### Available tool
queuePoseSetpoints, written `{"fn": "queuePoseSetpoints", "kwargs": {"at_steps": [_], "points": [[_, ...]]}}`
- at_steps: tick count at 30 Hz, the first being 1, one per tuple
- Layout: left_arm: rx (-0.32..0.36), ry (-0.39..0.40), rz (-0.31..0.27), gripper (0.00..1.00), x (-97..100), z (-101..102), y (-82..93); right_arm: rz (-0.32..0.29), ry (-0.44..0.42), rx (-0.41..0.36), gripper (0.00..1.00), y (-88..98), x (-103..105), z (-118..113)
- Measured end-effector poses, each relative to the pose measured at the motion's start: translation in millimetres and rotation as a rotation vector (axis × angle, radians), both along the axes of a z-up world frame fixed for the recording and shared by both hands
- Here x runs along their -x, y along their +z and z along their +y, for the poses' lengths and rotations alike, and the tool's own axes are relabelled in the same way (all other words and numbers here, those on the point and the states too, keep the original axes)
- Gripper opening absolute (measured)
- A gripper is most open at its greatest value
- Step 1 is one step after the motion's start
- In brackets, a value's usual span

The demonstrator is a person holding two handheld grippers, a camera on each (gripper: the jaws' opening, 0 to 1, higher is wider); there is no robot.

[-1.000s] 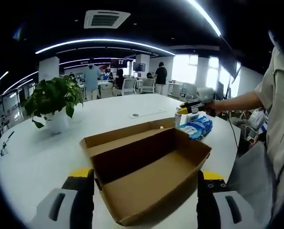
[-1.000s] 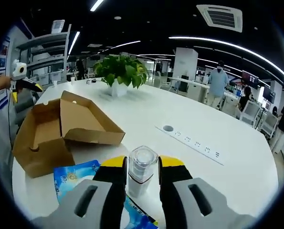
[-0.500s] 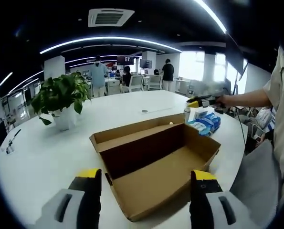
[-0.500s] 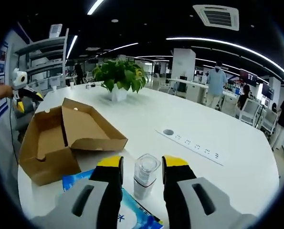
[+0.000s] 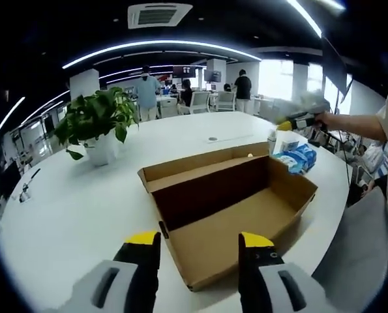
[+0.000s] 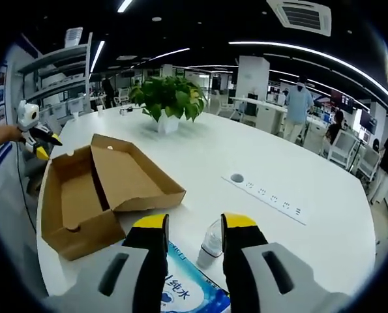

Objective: Operate the shoe box by opening the lid, removing the specified soft item, and placing it in the target area until the item is outside and the box remains undamaged.

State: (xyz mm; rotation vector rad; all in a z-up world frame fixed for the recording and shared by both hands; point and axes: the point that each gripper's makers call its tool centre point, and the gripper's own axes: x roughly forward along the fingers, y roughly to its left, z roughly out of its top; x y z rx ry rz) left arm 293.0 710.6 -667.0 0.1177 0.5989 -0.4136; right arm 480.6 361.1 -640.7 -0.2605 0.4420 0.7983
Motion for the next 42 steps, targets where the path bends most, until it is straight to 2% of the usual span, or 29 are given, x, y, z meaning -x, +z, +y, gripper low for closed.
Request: {"fn": "queuePoseSetpoints", "kwargs": {"at_steps": [3,12,19,23,25,35,38,42], "points": [[-0.006,0.027,0.016,0.39,1.2,4.5,-3.5,0.016,0.011,0.015,0.29,1.8,0.7,6.2],[-0.037,0.061,0.062,0.31,9.2,11.0,-16.4,0.037,0.062,0.057,0.27,5.5,0.0,29.8],[-0.025,0.129,0.109,0.25,16.5,20.2,-26.6,0.067,0.079,0.064,0.26,2.3,-3.9,43.0],[-0.003,0.184,0.136,0.18,17.6,26.8,-30.4,0.057,0.103,0.093,0.22,-0.5,-5.6,47.6],[0.008,0.208,0.154,0.16,18.2,29.1,-33.6,0.091,0.095,0.081,0.24,-3.3,-4.3,50.6],[0.079,0.286,0.208,0.06,18.5,27.3,-38.0,0.156,0.077,0.087,0.24,-20.4,-10.2,61.3],[0.083,0.301,0.217,0.06,18.6,28.1,-38.9,0.202,0.059,0.079,0.24,-27.5,-12.1,64.2],[0.08,0.309,0.228,0.05,19.4,27.2,-39.8,0.226,0.045,0.077,0.24,-34.5,-18.2,67.7]]}}
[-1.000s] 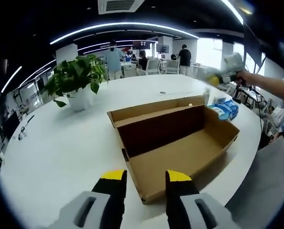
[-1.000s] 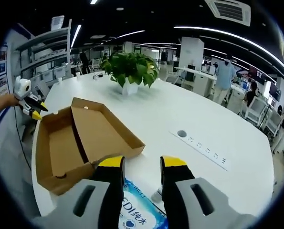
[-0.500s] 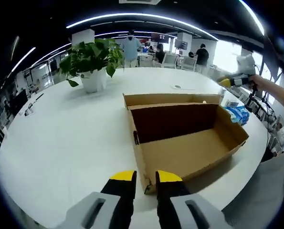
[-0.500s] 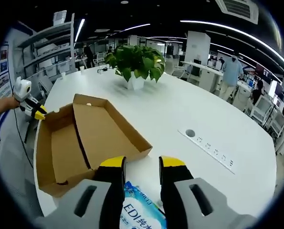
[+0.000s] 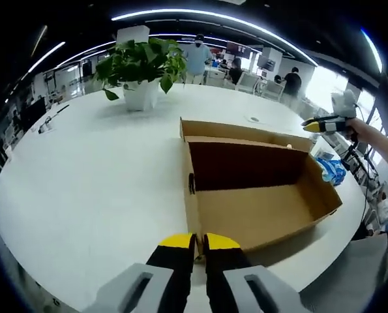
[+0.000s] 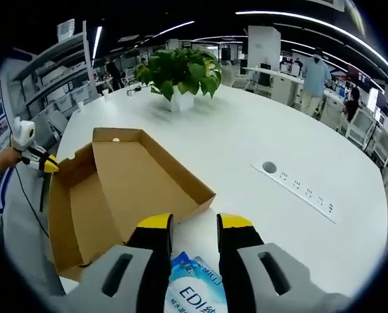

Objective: Operate the shoe box by opening the lid, removing the specified soft item, and placing it in the target area until the item is outside and the box remains undamaged.

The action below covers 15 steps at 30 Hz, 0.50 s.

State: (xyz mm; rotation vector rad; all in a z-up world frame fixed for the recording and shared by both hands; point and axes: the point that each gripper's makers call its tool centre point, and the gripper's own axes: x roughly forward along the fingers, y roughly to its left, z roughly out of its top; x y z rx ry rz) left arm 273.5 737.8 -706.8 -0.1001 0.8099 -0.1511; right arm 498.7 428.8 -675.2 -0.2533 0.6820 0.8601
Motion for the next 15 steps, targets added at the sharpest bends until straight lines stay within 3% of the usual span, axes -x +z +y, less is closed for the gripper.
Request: {"fn": "queuePoseSetpoints", "kwargs": {"at_steps": [15], "points": [[-0.018,0.005,0.037,0.04,-0.1,1.8,-1.7,0.147,-0.086,-0.014,0.22,-30.1,-10.3,20.1]]}}
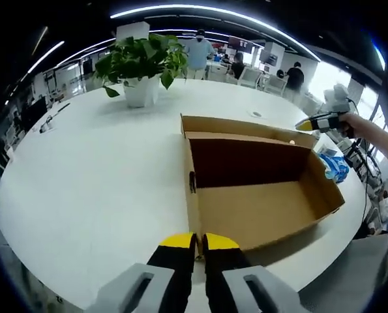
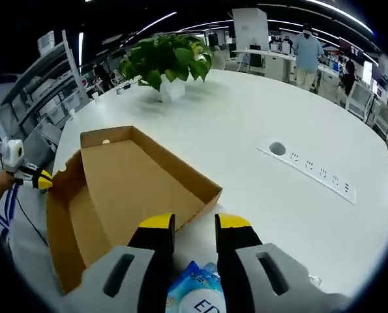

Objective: Operate the shoe box by opening the lid, removing the specified soft item, and placing it in the target area until the item is outside and the box remains undamaged.

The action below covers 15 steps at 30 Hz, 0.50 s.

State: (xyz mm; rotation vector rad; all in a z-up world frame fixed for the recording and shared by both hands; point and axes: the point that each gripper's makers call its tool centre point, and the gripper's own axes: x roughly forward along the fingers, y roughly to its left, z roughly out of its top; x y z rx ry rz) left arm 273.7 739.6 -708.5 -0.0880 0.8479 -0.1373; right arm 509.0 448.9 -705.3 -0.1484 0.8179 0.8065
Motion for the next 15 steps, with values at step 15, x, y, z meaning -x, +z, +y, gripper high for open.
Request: {"fn": "queuePoseSetpoints", "kwargs": {"at_steps": [15], "points": [[0.001,-0.005,0.012,0.04,-0.7,-0.3,-0.6,0.117,-0.098,0.009,0.17,-27.2,-12.7,11.3]]}}
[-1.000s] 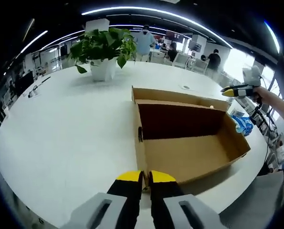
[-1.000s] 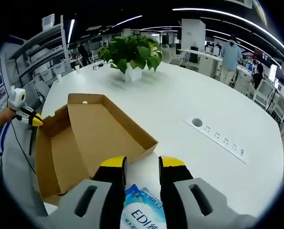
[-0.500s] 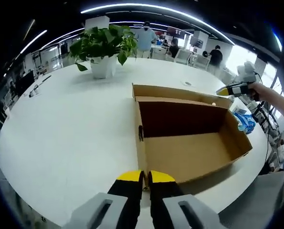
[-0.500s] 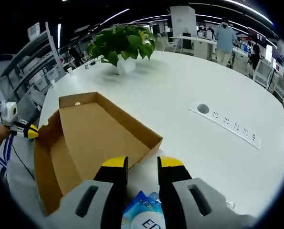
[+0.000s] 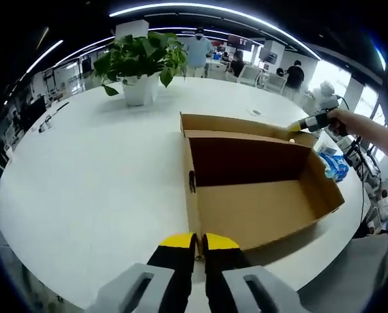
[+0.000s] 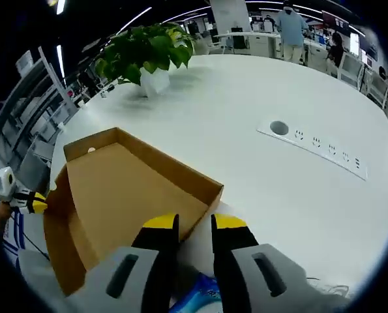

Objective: Operate the shoe box by opening the lid, removing the specified soft item, and placing it in the target area until the item is outside and the box remains undamaged.

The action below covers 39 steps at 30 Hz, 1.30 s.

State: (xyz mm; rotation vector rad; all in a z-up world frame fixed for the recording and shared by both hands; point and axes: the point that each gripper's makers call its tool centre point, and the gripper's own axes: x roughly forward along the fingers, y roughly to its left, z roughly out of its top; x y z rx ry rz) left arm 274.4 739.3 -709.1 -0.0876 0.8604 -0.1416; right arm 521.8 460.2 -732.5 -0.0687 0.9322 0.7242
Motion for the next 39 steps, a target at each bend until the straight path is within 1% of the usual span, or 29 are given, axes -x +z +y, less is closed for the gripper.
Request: {"fn": "queuePoseSetpoints", "kwargs": {"at_steps": [6,12,19,22,29,32,39], "points": [[0.001,-0.002,0.003,0.04,-0.3,-0.3,0.4,0.045,-0.033,-0.008,0.12,-4.6,2.1,2.9],[0.006,0.0,0.002,0.04,-0.6,0.0,0.3,0.049,-0.049,0.014,0.08,-6.4,2.9,0.6],[0.004,-0.004,0.003,0.04,-0.9,-0.1,0.5,0.053,-0.097,0.005,0.04,1.0,3.0,-1.9],[0.002,-0.009,0.002,0.04,-1.0,-0.3,0.8,0.046,-0.106,0.002,0.03,5.8,4.6,-2.0],[-0.006,-0.015,0.002,0.04,-0.8,-0.5,0.8,0.021,-0.11,-0.007,0.02,14.6,0.7,-2.8],[-0.006,-0.013,0.0,0.04,-1.1,-0.5,0.8,-0.003,-0.102,-0.013,0.02,20.8,-0.8,-2.0],[-0.011,-0.02,-0.003,0.04,-0.6,-1.8,1.1,-0.033,-0.107,-0.033,0.01,33.7,-1.2,-1.6]]}}
